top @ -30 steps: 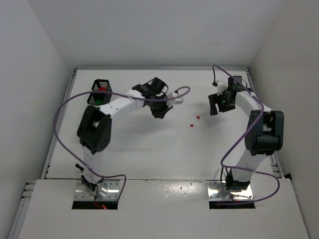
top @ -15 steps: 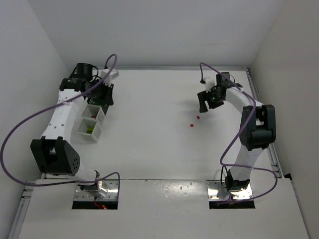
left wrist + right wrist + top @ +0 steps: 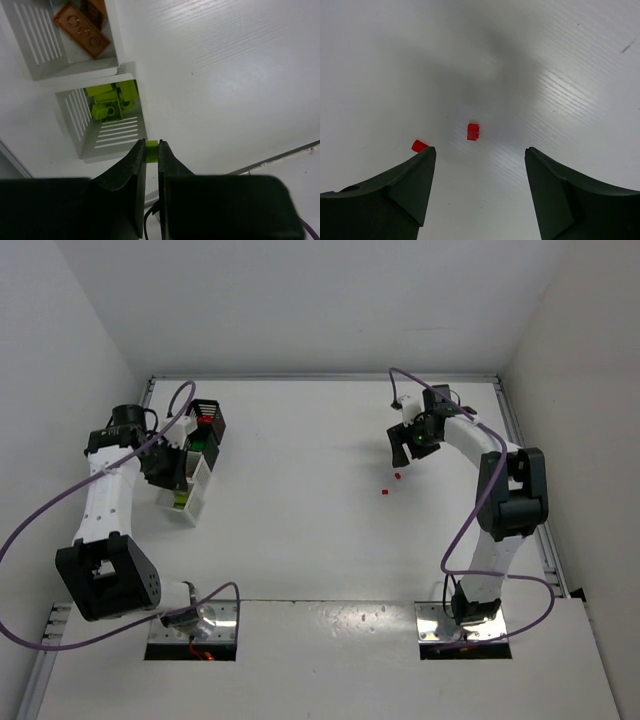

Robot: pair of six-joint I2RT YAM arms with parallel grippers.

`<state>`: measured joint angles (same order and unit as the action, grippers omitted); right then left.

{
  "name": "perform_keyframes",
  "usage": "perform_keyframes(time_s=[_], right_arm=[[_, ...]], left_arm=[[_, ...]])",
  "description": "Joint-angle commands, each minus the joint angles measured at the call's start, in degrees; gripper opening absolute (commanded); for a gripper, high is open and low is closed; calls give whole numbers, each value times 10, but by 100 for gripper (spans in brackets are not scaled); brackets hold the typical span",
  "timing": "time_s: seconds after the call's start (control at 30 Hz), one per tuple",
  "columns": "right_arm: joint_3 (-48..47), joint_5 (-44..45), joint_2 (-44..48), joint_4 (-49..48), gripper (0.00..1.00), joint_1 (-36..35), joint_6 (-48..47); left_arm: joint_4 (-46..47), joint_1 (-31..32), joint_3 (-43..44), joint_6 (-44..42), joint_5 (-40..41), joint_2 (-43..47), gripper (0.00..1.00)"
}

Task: Sort the legos into containers by color

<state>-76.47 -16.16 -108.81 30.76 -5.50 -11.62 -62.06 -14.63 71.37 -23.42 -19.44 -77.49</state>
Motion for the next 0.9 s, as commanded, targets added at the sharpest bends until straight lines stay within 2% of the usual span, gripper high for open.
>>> perform_keyframes(time_s=[0.0,0.17,0.3,0.5,0.57,0.73,0.83,0.87], right_arm=[[-17,9,-1,-5,72,-4,-3],[-6,9,10,-11,72,-4,-9],[-1,14,10,-11,72,-4,-9],[4,19,15,-16,72,-4,-14],[10,25,15,-16,72,-4,-14],[10,35,20,-16,72,-4,-14],[15,42,25,-22,72,-4,-14],[21,42,26,-29,72,-4,-14]], left_arm=[[26,-18,-6,-13,14,-3,0],[62,-41,-6,-8,21,-30,0],[68,-46,0,-2,21,-47,13],[68,-57,10,-8,21,-66,53],[68,-57,25,-8,6,-66,61],[68,-57,63,-6,-59,-50,62],[61,-2,103,11,-81,-49,60],[61,47,119,18,-86,-56,60]])
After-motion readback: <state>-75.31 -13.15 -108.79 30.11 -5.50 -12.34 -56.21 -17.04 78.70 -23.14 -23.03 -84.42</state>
